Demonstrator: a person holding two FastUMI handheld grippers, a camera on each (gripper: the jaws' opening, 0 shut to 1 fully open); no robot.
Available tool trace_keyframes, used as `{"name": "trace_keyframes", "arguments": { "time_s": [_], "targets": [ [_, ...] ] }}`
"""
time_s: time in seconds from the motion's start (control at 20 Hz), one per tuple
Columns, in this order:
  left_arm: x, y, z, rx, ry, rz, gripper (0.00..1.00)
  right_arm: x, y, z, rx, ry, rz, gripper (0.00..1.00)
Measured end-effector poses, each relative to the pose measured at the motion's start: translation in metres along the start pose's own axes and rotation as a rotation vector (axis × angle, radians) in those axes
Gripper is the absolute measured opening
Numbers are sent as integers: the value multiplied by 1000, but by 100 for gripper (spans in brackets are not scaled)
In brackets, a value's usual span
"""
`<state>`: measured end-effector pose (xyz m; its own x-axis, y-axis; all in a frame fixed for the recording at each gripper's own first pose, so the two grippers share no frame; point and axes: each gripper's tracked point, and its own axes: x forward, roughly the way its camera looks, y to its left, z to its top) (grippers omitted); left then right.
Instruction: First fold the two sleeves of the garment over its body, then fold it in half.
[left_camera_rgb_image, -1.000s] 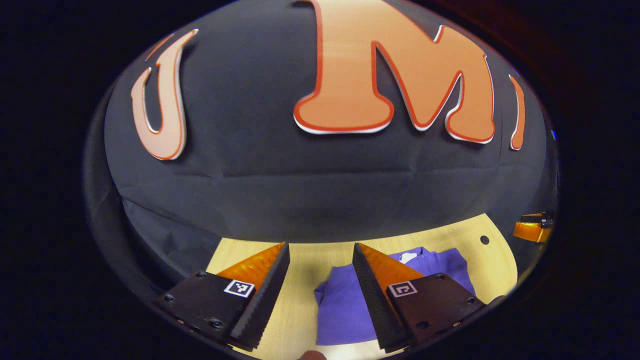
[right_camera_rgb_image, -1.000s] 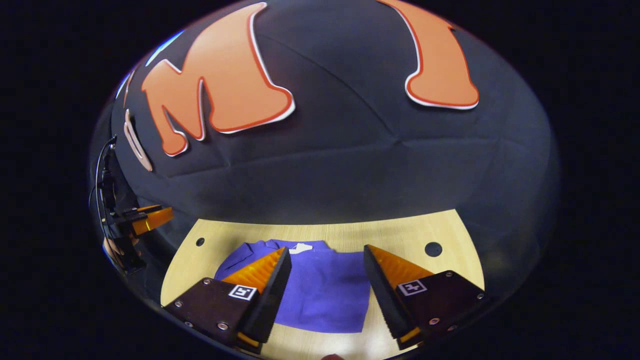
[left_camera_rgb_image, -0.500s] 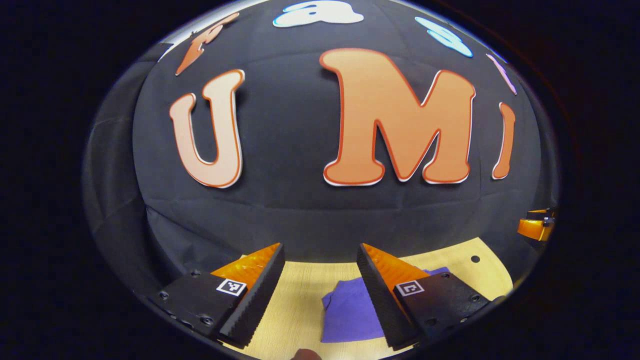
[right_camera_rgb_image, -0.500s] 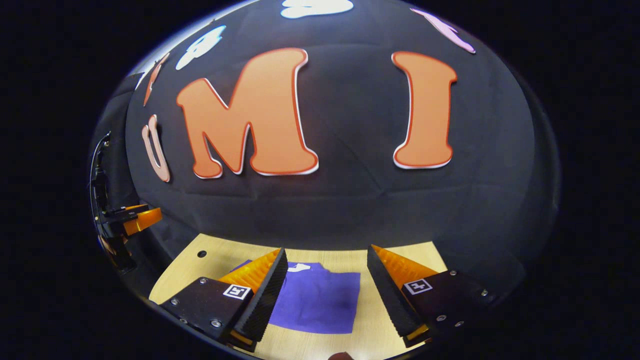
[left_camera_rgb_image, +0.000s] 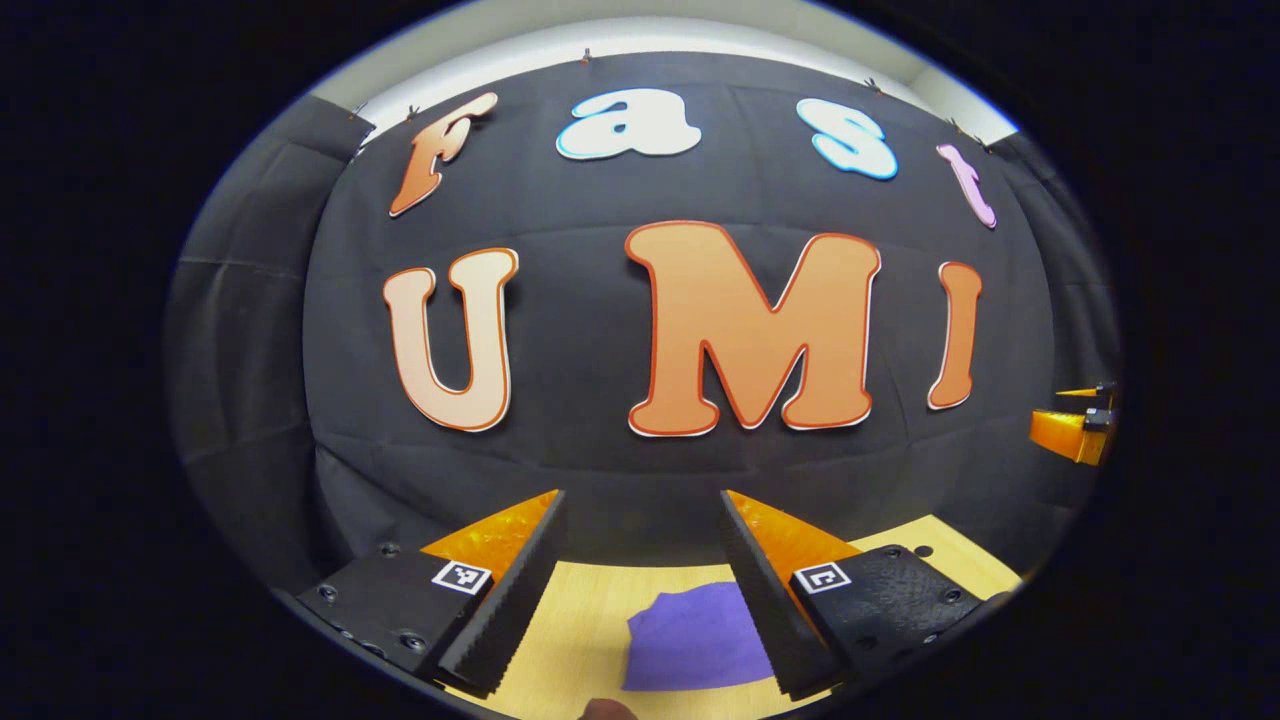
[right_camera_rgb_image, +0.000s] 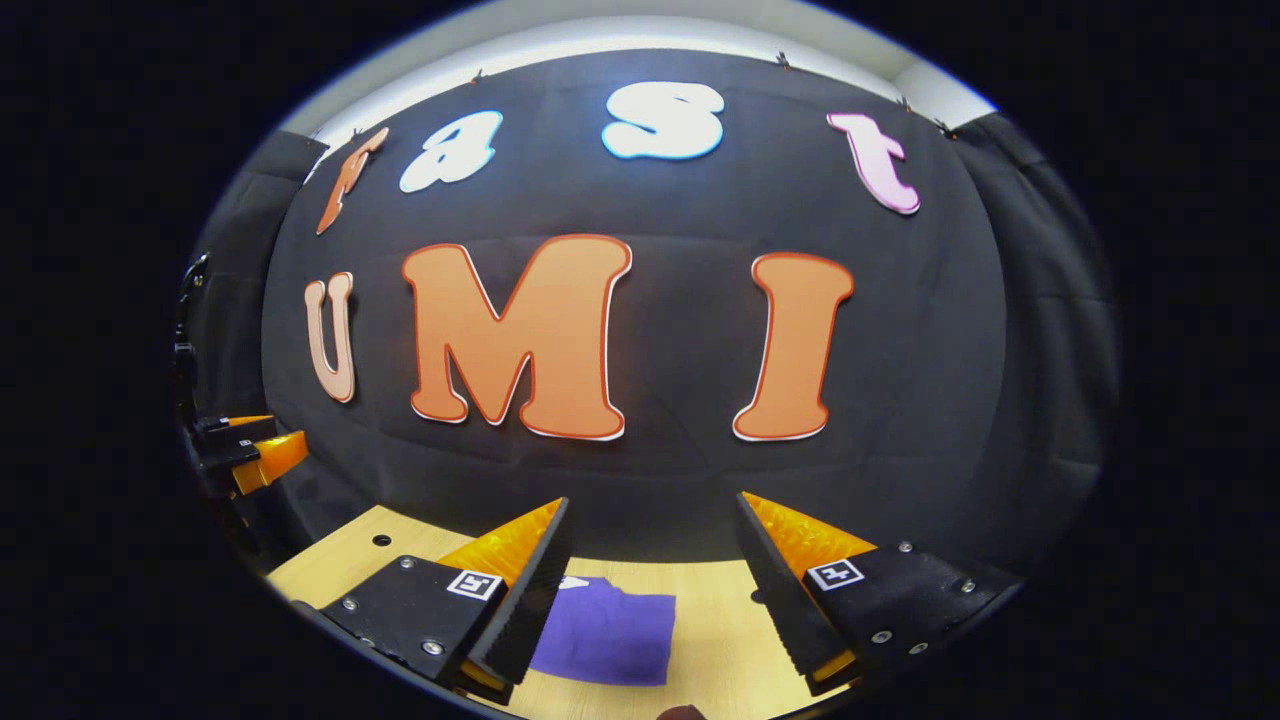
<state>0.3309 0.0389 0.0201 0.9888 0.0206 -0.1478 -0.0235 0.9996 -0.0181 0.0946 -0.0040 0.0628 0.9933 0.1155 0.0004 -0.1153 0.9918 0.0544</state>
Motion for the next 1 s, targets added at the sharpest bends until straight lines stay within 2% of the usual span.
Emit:
{"name": "trace_keyframes", "arguments": {
  "time_s": [0.3, 0.65, 0.85, 1.0],
  "targets": [
    [-39, -7, 11, 17, -143, 28, 94, -37, 16, 9, -68, -133, -19, 94],
    [-66, -13, -7, 3, -157, 30, 93, -58, 37, -13, -35, -144, 35, 94],
    [-78, -19, -25, 52, -180, 23, 94, -63, 35, -34, -46, -161, 17, 94],
    [-88, -25, -43, 62, -187, 22, 94, -65, 40, -61, -1, -116, 32, 94]
  ]
}}
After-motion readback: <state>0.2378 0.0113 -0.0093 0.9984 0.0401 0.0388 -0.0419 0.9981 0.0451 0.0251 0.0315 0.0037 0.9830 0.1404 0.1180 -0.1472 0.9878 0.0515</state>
